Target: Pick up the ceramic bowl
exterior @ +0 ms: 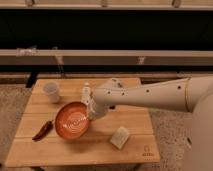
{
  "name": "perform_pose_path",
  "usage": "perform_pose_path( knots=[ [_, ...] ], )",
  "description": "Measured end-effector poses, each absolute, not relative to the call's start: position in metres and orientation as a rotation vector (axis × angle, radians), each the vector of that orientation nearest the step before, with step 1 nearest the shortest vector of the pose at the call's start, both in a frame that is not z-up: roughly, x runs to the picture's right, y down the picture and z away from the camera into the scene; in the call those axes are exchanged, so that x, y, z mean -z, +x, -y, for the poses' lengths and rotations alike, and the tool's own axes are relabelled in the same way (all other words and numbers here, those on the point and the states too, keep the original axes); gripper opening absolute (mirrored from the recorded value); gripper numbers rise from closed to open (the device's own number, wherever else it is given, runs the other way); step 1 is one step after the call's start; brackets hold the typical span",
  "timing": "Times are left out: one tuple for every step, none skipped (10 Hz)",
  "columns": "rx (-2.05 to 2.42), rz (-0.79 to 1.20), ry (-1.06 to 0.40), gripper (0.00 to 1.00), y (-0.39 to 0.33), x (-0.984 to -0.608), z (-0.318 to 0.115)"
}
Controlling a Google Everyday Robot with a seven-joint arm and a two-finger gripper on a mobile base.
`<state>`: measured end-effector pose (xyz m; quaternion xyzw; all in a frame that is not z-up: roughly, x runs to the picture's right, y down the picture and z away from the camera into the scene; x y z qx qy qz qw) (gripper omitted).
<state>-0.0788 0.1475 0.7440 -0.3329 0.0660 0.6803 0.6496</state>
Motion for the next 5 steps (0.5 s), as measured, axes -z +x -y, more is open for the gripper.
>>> perform_pose_path(
  knots=[
    [-1.542, -0.126, -0.759, 0.00, -0.0827, -0.7413, -0.1419],
    [-1.538, -0.118, -0.763, 0.00, -0.0853, -0.7406, -0.1399],
    [-1.538, -0.118, -0.763, 0.00, -0.0853, -0.7406, -0.1397],
    [-1.538, -0.119, -0.763, 0.00, -0.0852, -0.7406, -0.1398],
    [-1.538, -0.119, -0.763, 0.00, -0.0852, -0.7406, -0.1398]
  ],
)
